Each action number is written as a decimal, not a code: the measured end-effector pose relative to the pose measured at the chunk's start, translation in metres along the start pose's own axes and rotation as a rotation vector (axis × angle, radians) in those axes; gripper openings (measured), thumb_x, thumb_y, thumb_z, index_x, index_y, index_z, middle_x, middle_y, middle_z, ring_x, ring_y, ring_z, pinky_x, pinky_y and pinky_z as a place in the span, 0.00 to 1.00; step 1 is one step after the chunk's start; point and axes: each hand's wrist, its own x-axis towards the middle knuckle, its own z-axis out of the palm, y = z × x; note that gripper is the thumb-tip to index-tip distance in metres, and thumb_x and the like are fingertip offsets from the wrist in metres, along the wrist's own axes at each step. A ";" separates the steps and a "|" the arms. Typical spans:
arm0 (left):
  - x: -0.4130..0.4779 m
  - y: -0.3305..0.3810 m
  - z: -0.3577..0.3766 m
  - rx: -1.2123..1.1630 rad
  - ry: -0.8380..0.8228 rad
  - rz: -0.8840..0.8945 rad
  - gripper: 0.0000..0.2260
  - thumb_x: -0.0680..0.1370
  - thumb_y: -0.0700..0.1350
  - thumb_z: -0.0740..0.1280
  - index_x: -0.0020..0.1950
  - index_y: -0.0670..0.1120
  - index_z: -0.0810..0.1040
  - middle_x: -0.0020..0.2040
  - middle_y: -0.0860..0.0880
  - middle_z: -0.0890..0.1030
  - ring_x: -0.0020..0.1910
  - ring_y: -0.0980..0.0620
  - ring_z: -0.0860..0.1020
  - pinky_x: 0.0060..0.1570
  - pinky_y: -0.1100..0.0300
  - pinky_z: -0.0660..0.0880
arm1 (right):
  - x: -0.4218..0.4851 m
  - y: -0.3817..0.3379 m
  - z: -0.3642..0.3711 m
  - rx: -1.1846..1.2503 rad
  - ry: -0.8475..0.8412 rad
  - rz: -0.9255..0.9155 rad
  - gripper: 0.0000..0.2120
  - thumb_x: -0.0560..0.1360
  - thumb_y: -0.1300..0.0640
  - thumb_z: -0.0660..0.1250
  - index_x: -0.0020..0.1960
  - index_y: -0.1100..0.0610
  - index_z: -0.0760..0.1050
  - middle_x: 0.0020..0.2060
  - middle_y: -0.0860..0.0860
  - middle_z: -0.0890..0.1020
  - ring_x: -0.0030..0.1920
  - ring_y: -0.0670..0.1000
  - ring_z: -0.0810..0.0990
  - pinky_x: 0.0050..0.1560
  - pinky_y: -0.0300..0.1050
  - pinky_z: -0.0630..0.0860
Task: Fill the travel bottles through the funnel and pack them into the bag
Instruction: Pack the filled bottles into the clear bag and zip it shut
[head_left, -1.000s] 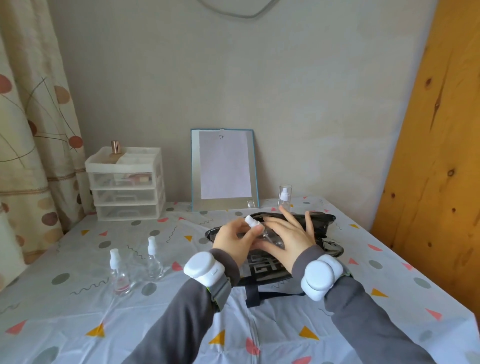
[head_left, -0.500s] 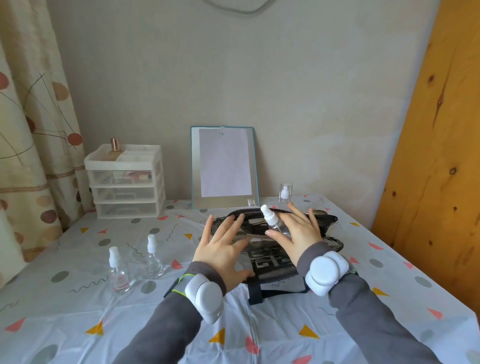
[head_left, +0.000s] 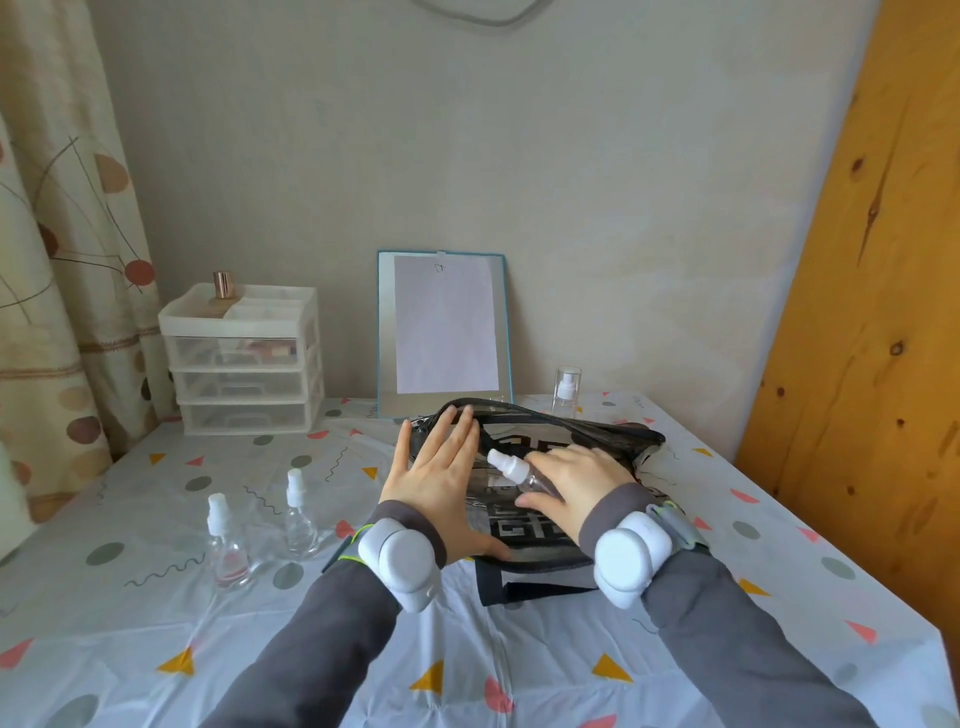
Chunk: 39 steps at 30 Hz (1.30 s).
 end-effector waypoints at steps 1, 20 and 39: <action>0.000 0.000 -0.001 -0.001 -0.001 0.000 0.61 0.55 0.77 0.61 0.75 0.48 0.37 0.69 0.59 0.29 0.64 0.60 0.21 0.66 0.48 0.24 | 0.005 0.003 0.001 -0.057 -0.113 0.052 0.18 0.76 0.43 0.59 0.60 0.54 0.69 0.57 0.51 0.76 0.61 0.53 0.70 0.58 0.46 0.65; 0.004 -0.001 -0.003 -0.044 -0.009 -0.014 0.60 0.58 0.74 0.66 0.75 0.48 0.36 0.75 0.56 0.34 0.67 0.60 0.26 0.69 0.49 0.29 | 0.027 0.020 0.022 -0.023 -0.282 0.160 0.14 0.76 0.61 0.58 0.61 0.55 0.70 0.61 0.51 0.74 0.62 0.55 0.70 0.58 0.48 0.71; 0.008 -0.004 -0.001 -0.077 -0.004 -0.012 0.59 0.58 0.74 0.66 0.75 0.48 0.37 0.75 0.56 0.35 0.67 0.61 0.27 0.68 0.50 0.29 | -0.013 -0.001 0.019 -0.134 0.154 0.169 0.17 0.72 0.36 0.58 0.49 0.47 0.76 0.75 0.45 0.52 0.75 0.50 0.45 0.66 0.60 0.26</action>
